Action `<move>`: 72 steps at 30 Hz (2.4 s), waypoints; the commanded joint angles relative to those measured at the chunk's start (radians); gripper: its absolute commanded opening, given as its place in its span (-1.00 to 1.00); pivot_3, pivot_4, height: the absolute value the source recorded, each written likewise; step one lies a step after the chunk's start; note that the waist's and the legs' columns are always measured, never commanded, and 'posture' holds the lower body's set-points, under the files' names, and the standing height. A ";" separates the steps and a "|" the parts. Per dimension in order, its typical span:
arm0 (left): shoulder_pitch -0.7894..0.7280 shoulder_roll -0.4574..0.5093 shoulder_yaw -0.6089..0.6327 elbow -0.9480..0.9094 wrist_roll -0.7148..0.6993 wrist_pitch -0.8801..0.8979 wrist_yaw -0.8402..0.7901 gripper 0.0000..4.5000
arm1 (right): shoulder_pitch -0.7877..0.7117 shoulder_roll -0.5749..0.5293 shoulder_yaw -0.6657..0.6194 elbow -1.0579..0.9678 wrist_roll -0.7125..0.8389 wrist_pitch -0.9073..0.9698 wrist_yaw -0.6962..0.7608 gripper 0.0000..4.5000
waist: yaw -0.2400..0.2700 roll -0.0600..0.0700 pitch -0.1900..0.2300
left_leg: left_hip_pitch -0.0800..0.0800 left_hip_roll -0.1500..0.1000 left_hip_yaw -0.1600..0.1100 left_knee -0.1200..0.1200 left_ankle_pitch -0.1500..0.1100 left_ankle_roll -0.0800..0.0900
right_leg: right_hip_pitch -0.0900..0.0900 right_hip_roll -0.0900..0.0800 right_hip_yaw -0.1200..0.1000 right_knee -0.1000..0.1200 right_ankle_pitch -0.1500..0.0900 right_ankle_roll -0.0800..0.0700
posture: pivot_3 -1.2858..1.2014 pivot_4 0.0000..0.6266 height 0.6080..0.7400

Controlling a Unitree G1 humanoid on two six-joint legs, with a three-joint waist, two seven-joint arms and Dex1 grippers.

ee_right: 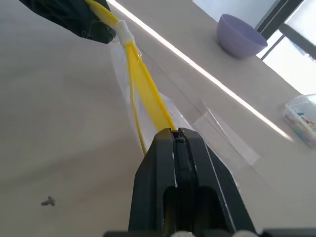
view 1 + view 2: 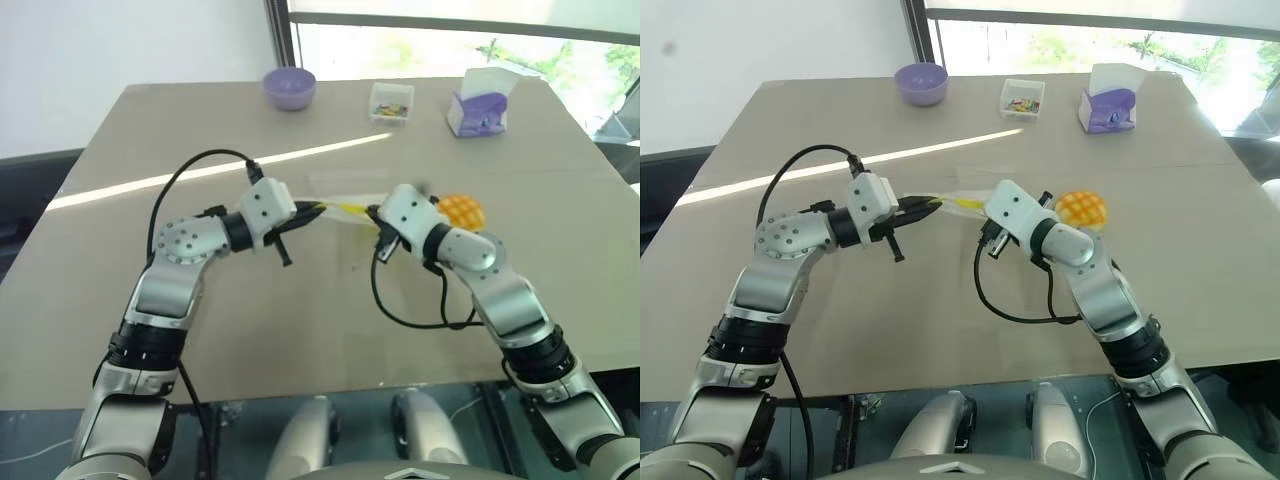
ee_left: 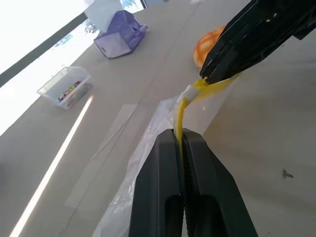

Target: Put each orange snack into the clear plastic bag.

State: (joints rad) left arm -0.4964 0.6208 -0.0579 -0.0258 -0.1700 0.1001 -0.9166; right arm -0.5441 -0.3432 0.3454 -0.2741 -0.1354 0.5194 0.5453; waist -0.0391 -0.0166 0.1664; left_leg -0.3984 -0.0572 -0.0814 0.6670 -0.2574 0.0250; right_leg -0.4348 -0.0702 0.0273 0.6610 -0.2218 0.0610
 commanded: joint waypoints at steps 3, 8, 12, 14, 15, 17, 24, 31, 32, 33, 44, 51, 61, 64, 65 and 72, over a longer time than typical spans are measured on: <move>-0.015 0.000 0.028 -0.058 -0.058 0.056 -0.003 -1.00 | 0.005 -0.044 0.024 -0.027 -0.053 -0.150 0.003 -0.98 | 0.000 0.000 0.000 | 0.000 0.000 0.000 0.000 0.000 0.000 | 0.000 0.000 0.000 0.000 0.000 0.000 | 0.03 -0.52 1.00; -0.014 -0.001 0.031 -0.073 -0.085 0.104 -0.007 -1.00 | 0.006 -0.071 0.040 0.003 -0.112 -0.224 -0.007 -0.98 | 0.001 0.000 0.000 | 0.000 0.000 0.000 0.000 0.000 0.000 | 0.001 0.000 0.000 0.000 0.000 0.000 | 0.03 -0.52 1.00; -0.020 -0.002 0.037 -0.083 -0.115 0.148 -0.007 -1.00 | 0.001 -0.091 0.040 0.034 -0.160 -0.303 -0.017 -0.98 | 0.001 0.000 0.000 | 0.000 0.000 0.000 0.001 0.000 0.000 | 0.001 0.000 0.000 0.000 0.000 0.000 | 0.03 -0.52 1.00; -0.018 0.000 0.037 -0.089 -0.126 0.164 -0.010 -1.00 | 0.004 -0.102 0.040 0.045 -0.177 -0.349 -0.021 -0.98 | 0.001 0.000 0.000 | 0.000 0.000 0.000 0.001 0.000 0.000 | 0.001 0.000 0.000 0.000 0.000 0.000 | 0.03 -0.52 1.00; -0.017 0.003 0.036 -0.092 -0.130 0.170 -0.011 -1.00 | 0.006 -0.105 0.037 0.049 -0.184 -0.370 -0.023 -0.98 | 0.001 0.000 0.000 | 0.000 0.000 0.000 0.001 0.000 0.000 | 0.001 0.000 0.000 0.000 0.000 0.000 | 0.03 -0.52 1.00; -0.016 0.005 0.035 -0.093 -0.137 0.180 -0.012 -1.00 | 0.008 -0.110 0.030 0.058 -0.199 -0.417 -0.035 -0.98 | 0.001 0.000 0.000 | 0.000 0.000 0.000 0.001 0.000 0.000 | 0.001 0.000 0.000 0.000 0.000 0.000 | 0.03 -0.52 1.00; -0.026 0.001 0.045 -0.095 -0.171 0.230 -0.002 -1.00 | 0.022 -0.142 0.015 0.069 -0.221 -0.534 -0.031 -0.98 | 0.002 0.000 0.000 | 0.000 0.000 0.000 0.001 0.000 0.000 | 0.001 0.000 0.000 0.000 0.000 0.000 | 0.03 -0.52 1.00; -0.035 -0.003 0.054 -0.106 -0.209 0.290 0.007 -1.00 | 0.038 -0.182 0.015 0.090 -0.260 -0.643 -0.034 -0.98 | 0.001 0.000 0.000 | 0.000 0.000 0.000 0.001 0.000 0.000 | 0.001 0.000 0.000 0.000 0.000 0.000 | 0.03 -0.52 1.00; -0.036 -0.002 0.054 -0.109 -0.212 0.294 0.008 -1.00 | 0.041 -0.190 0.013 0.094 -0.267 -0.657 -0.034 -0.98 | 0.002 0.000 0.000 | 0.000 0.000 0.000 0.001 0.000 0.000 | 0.001 0.000 0.000 0.000 0.000 0.000 | 0.03 -0.52 1.00; -0.034 -0.001 0.053 -0.114 -0.213 0.295 0.007 -1.00 | 0.043 -0.196 0.011 0.098 -0.271 -0.667 -0.033 -0.98 | 0.002 0.000 0.000 | 0.000 0.000 0.000 0.001 0.000 0.000 | 0.001 0.000 0.000 0.000 0.000 0.000 | 0.03 -0.52 1.00; 0.038 0.010 -0.011 -0.167 -0.121 0.097 -0.056 -1.00 | 0.061 -0.103 -0.034 0.196 -0.105 -0.436 0.080 -0.98 | 0.002 0.000 0.000 | 0.002 0.001 0.000 0.001 0.000 0.000 | 0.003 0.000 0.000 -0.001 0.000 0.000 | 0.03 -0.52 1.00; 0.121 0.057 -0.041 -0.156 -0.031 -0.044 -0.093 -1.00 | 0.068 0.020 -0.077 0.162 0.021 -0.090 0.102 -0.98 | 0.003 0.000 0.000 | 0.002 0.001 0.000 0.001 0.000 0.000 | 0.003 0.000 0.000 -0.001 0.000 0.000 | 0.03 -0.52 1.00; 0.150 0.047 -0.018 -0.155 -0.024 -0.011 -0.052 -1.00 | 0.025 -0.013 0.025 0.294 -0.214 -0.193 -0.107 -0.18 | 0.005 0.000 0.000 | 0.002 0.000 -0.001 0.001 -0.001 0.001 | 0.003 0.000 -0.001 -0.001 0.000 0.000 | 0.03 -0.52 1.00; 0.151 0.047 -0.010 -0.157 -0.034 0.009 -0.048 -1.00 | 0.018 -0.021 0.043 0.326 -0.257 -0.265 -0.153 0.42 | -0.001 0.000 0.000 | 0.002 0.001 0.000 0.001 0.000 0.000 | 0.003 0.000 -0.001 -0.001 0.000 0.000 | 0.03 -0.52 1.00; 0.151 0.047 -0.009 -0.155 -0.035 0.010 -0.049 -1.00 | 0.018 -0.020 0.046 0.336 -0.261 -0.284 -0.159 0.63 | -0.001 0.000 0.000 | 0.002 0.001 0.000 0.001 0.000 0.000 | 0.003 0.000 -0.001 -0.001 0.000 0.000 | 0.03 -0.52 1.00; 0.141 0.047 0.001 -0.139 -0.041 0.030 -0.043 -1.00 | 0.015 -0.044 0.061 0.400 -0.324 -0.385 -0.196 0.98 | 0.001 0.000 0.000 | 0.002 0.000 0.000 0.001 0.000 0.000 | 0.003 0.000 -0.001 -0.001 0.000 0.000 | 0.03 -0.52 1.00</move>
State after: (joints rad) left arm -0.3426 0.6584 -0.1055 -0.1478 -0.1895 0.1309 -0.9757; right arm -0.5246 -0.3557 0.4320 0.0982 -0.4266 0.1384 0.3786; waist -0.0385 -0.0164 0.1666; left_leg -0.3967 -0.0567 -0.0819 0.6681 -0.2575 0.0253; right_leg -0.4320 -0.0698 0.0266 0.6602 -0.2218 0.0609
